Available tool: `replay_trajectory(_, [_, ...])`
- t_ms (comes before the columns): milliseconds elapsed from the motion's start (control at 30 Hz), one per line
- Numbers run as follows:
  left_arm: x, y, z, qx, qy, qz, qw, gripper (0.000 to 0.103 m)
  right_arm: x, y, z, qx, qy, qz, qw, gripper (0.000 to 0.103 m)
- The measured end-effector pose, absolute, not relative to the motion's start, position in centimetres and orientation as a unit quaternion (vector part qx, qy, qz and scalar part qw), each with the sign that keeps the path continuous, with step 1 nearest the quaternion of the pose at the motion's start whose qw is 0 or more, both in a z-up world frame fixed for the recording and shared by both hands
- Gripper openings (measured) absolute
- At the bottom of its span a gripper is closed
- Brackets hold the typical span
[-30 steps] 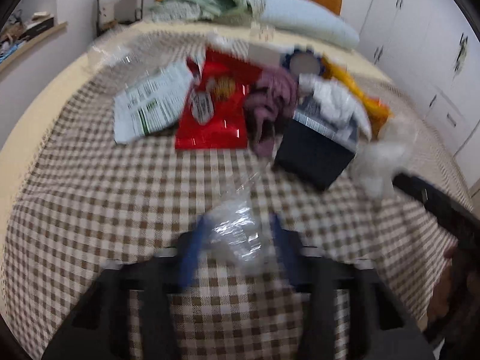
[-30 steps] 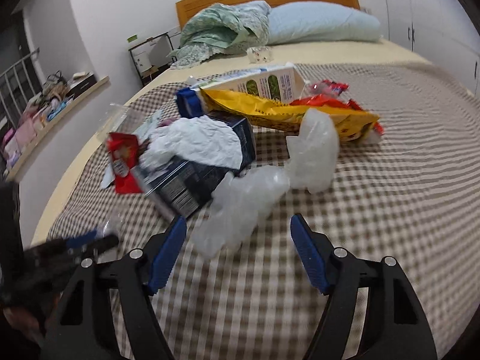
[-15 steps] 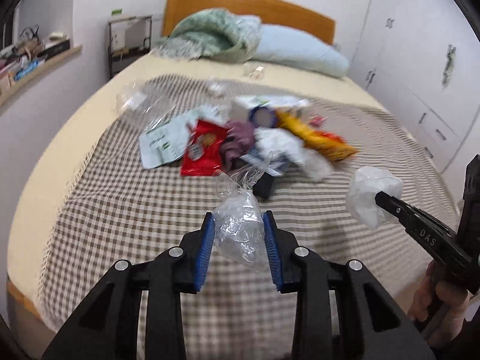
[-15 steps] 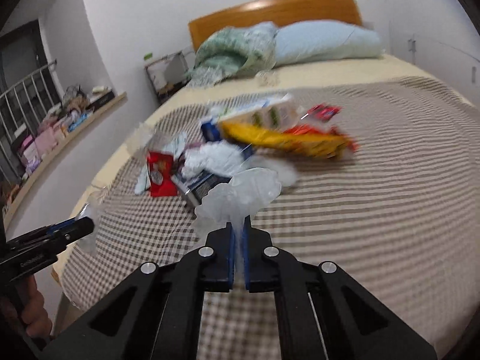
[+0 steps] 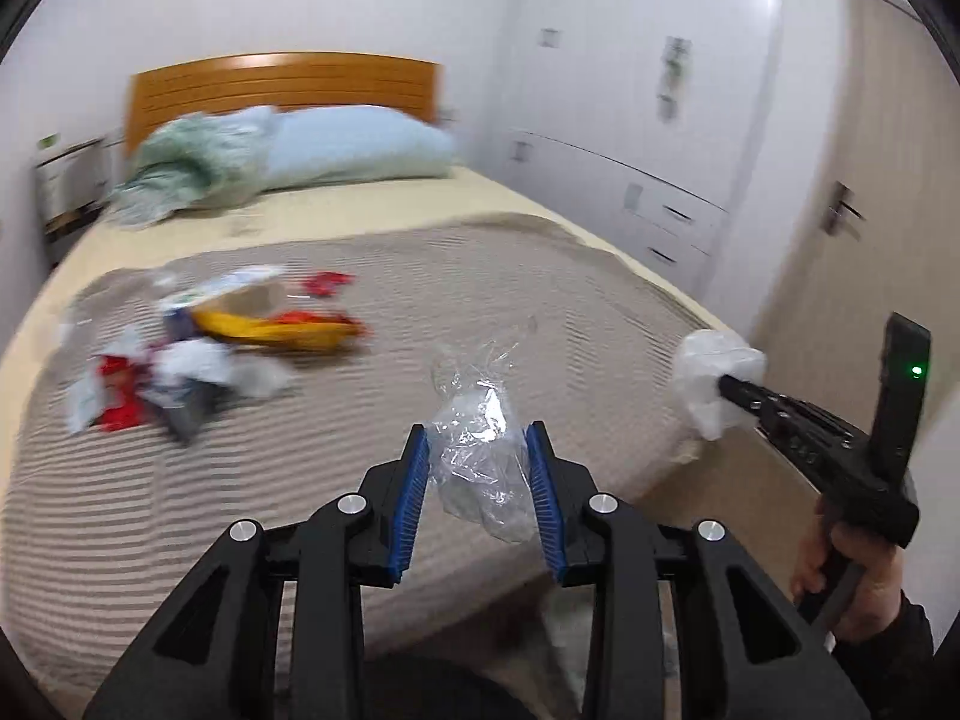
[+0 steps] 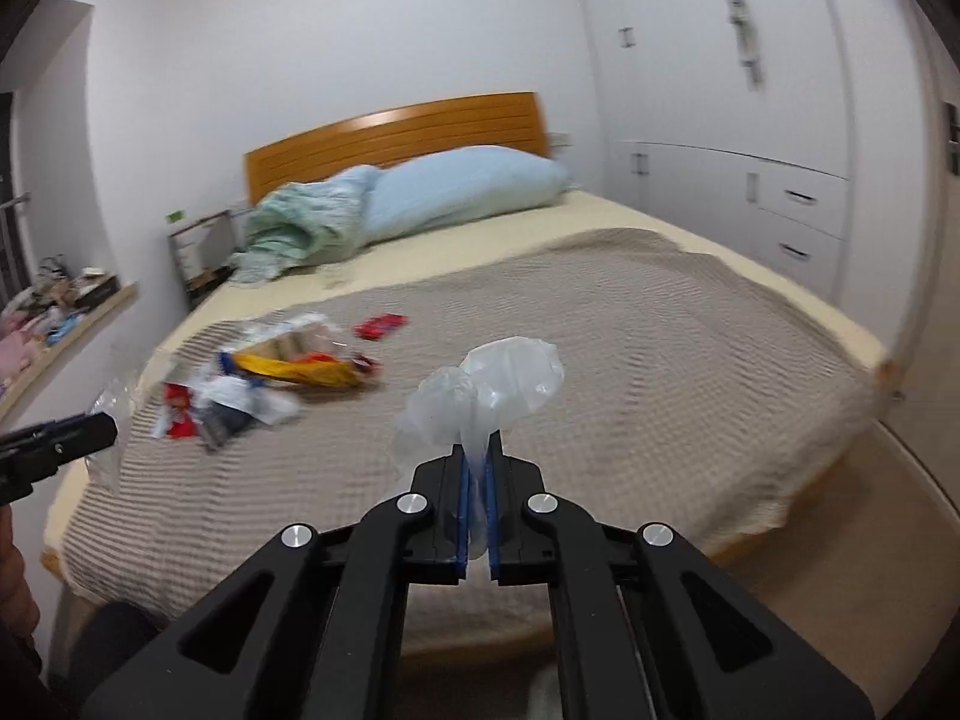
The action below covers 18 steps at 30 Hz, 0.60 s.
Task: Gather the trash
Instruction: 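Carry both plastic bags to the floor wastebasket and open both tools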
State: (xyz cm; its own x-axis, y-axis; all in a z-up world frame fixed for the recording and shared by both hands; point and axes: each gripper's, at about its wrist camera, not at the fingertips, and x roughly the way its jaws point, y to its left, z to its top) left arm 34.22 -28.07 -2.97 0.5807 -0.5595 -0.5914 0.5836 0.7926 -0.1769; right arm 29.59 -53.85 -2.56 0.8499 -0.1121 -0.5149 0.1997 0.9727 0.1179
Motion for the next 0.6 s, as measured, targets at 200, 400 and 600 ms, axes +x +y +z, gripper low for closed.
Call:
replay_trajectory(200, [31.6,-40.4,-13.4,0.071,0.475,-0.418,0.771,0.031,24.4,-59.9,-10.6,0.117,0.347,-0.11,0.924,0.004])
replay_trajectory(400, [30.1,-49.4,-29.2,0.183,0.631,-0.404,0.637,0.031,19.7,-62.8,-25.0,0.197,0.491,-0.135,0.838,0.004])
replay_trajectory(600, [30.5,-54.7,-38.3,0.245,0.679,-0.384,0.575,0.039,18.4,-65.0,-34.0,0.244,0.555,-0.146,0.782,0.005])
